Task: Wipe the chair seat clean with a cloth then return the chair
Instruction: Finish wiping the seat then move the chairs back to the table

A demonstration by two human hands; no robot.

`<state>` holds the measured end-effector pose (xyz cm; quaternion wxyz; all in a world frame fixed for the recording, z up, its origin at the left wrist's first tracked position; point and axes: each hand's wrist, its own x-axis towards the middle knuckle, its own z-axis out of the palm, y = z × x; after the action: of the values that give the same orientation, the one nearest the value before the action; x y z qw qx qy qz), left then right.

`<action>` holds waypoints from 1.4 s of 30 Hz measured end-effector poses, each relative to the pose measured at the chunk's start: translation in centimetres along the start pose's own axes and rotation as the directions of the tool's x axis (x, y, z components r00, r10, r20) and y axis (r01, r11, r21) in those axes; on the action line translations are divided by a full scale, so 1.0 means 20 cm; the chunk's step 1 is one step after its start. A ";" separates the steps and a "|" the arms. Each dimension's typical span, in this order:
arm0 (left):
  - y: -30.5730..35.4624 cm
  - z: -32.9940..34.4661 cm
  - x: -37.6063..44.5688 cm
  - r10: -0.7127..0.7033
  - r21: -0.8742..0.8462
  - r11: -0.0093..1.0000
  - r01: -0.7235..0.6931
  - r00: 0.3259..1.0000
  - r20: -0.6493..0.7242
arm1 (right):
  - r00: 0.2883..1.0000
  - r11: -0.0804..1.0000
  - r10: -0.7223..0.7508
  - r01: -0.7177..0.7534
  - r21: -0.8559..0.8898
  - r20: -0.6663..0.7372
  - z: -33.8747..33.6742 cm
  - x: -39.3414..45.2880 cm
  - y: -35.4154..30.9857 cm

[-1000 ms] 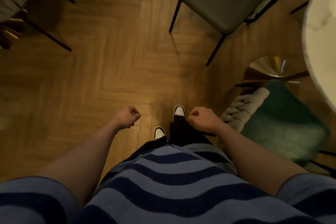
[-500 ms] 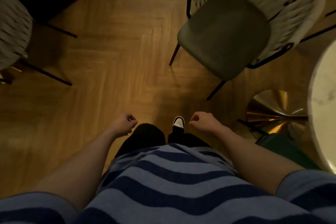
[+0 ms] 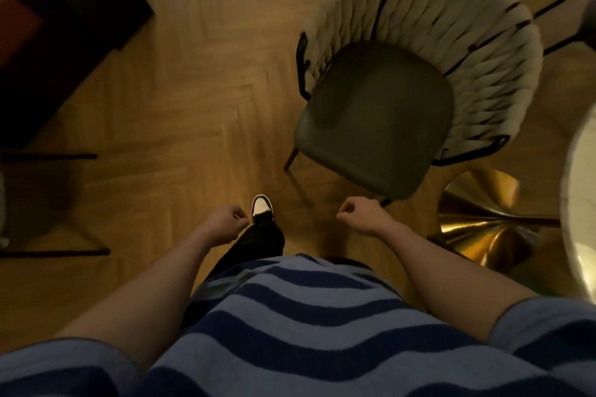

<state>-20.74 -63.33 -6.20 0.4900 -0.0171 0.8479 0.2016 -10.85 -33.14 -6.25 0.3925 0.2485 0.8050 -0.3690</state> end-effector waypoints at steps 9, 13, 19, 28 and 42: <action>0.44 -0.67 0.58 0.139 0.362 0.916 -0.173 0.983 0.119 | 0.990 0.976 0.100 -0.080 0.203 -0.094 -0.29 0.30 -0.37; 0.74 -0.86 0.83 0.212 0.485 0.834 -0.262 0.965 0.156 | 0.981 0.947 0.159 -0.120 0.297 -0.113 -0.46 0.44 -0.43; 1.22 -1.07 1.11 0.324 0.606 0.683 -0.408 0.913 0.250 | 0.967 0.910 0.210 -0.139 0.391 -0.145 -0.72 0.61 -0.48; 1.99 -1.31 1.45 0.477 0.713 0.272 -0.646 0.734 0.483 | 0.941 0.795 0.311 -0.178 0.580 -0.137 -1.03 0.93 -0.72; 2.99 -1.45 2.04 0.026 0.107 -0.917 -0.384 0.211 0.977 | 0.880 0.407 0.473 -0.184 0.895 -0.033 -1.39 1.50 -1.30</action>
<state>-79.39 -11.89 -8.27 0.0699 0.9165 0.2470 -0.3067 -58.34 -23.62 -8.73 0.1573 0.6170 0.4846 -0.5998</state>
